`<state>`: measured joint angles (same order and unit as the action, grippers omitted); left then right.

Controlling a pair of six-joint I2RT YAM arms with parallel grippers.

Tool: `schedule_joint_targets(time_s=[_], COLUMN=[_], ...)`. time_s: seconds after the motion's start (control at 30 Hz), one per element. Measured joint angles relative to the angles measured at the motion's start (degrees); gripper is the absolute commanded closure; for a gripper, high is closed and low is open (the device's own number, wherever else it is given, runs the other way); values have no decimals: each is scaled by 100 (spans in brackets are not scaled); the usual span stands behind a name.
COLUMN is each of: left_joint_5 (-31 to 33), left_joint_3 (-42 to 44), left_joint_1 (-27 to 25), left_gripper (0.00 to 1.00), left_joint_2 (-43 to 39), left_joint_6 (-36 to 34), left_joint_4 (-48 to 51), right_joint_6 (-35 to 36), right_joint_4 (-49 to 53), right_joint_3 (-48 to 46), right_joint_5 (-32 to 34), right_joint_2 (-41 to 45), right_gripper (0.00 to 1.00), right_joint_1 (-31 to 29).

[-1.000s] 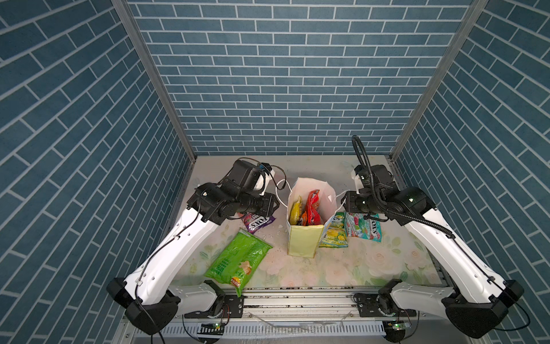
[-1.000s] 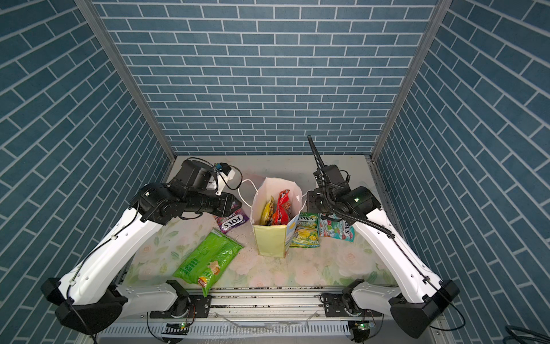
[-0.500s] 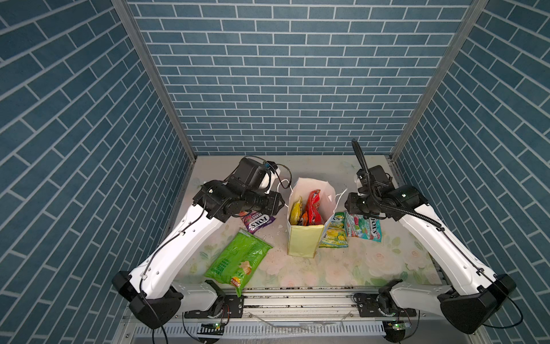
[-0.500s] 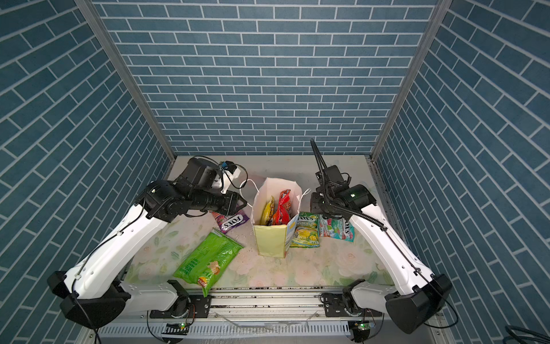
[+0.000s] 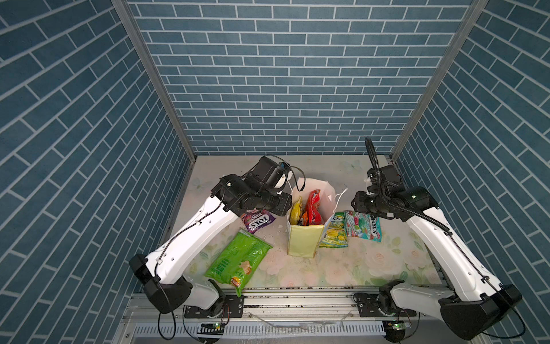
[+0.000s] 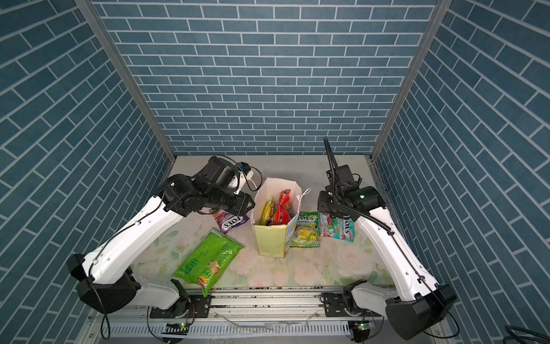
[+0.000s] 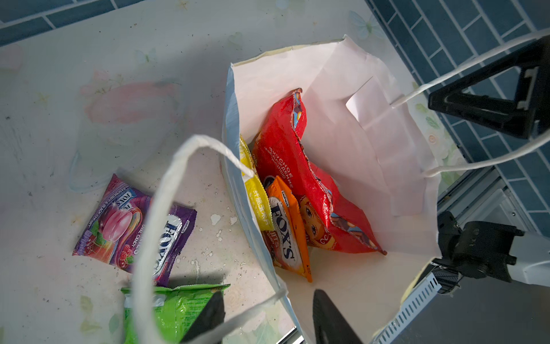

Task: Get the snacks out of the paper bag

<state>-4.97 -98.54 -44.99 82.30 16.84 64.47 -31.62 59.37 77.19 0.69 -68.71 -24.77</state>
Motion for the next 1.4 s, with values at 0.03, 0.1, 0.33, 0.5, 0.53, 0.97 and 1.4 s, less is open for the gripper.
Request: schedule_joint_targets(time_s=[0.03,0.1,0.33,0.5,0.53,0.97,1.4], left_joint_5=[46,122,352,369,369,363,229], left_joint_3=[-46,-131,-214,-214,-214,-212,-212], left_joint_1=[-20,-52,-96,-96,-96,-96,-55], left_gripper=[50,50,51,51,51,52,69], left_joint_2=[72,205,527,562,573,767,968], left_joint_6=[-26,-85,-240,-304,-317,-415,-442], left_joint_4=[39,122,219,199,188,-50,-192], right_joint_6=[-9,-13,-87,-162,-160,-310,-302], right_joint_4=[0,-2,-227,-461,-520,-813,-708], right_joint_3=[0,-7,-315,-518,-542,-870,-859], right_joint_5=[0,-2,-262,-619,-710,-1279,-1082], right_joint_2=[-2,-2,90,240,256,284,240], right_gripper=[55,55,50,42,41,38,44], right_joint_1=[17,48,212,503,546,957,984])
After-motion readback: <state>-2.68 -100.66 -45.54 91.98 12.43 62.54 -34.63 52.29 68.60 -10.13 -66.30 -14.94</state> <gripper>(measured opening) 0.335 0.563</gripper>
